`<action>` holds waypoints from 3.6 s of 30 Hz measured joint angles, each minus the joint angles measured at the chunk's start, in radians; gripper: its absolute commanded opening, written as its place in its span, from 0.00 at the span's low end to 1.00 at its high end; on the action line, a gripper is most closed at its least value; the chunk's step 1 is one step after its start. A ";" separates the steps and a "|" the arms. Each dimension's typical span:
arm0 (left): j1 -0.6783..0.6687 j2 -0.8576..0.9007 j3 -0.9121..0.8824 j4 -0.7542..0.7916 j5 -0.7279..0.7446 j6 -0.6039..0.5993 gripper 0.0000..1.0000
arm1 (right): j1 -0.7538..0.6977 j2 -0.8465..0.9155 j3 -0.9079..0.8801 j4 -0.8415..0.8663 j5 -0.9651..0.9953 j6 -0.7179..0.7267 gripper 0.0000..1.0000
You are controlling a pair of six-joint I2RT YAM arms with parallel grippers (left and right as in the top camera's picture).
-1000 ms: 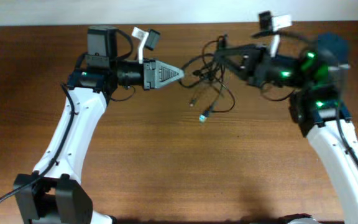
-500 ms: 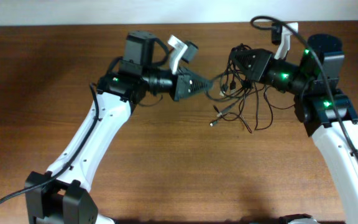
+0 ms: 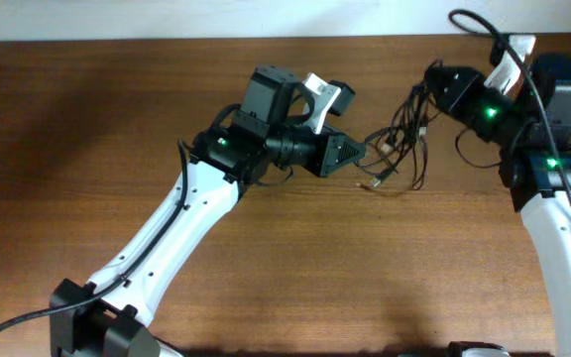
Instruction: Untangle cables
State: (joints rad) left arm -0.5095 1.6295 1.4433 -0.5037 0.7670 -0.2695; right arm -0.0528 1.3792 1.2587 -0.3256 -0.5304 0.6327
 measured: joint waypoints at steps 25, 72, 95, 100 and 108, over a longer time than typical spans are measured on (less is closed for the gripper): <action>0.120 -0.145 -0.005 -0.130 0.053 0.035 0.00 | 0.067 -0.410 0.001 -0.774 -0.121 -0.439 0.71; 0.054 -0.204 0.003 -0.481 -0.049 0.313 0.00 | 0.554 -0.431 -0.019 -0.285 0.769 -0.210 0.82; 0.132 -0.311 -0.007 -0.202 0.354 0.342 0.00 | 0.554 -0.457 -0.017 -0.612 0.596 -0.131 0.54; 0.132 -0.311 -0.007 -0.202 0.360 0.342 0.00 | 0.554 -0.459 -0.017 -0.571 0.520 -0.129 0.23; 0.132 -0.311 -0.007 -0.214 0.360 0.345 0.02 | 0.554 -0.413 -0.017 -0.560 0.475 -0.108 0.04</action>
State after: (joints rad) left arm -0.3775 1.3182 1.4361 -0.7177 1.1275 0.0757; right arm 0.5011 0.9665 1.2415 -0.8856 -0.0551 0.5243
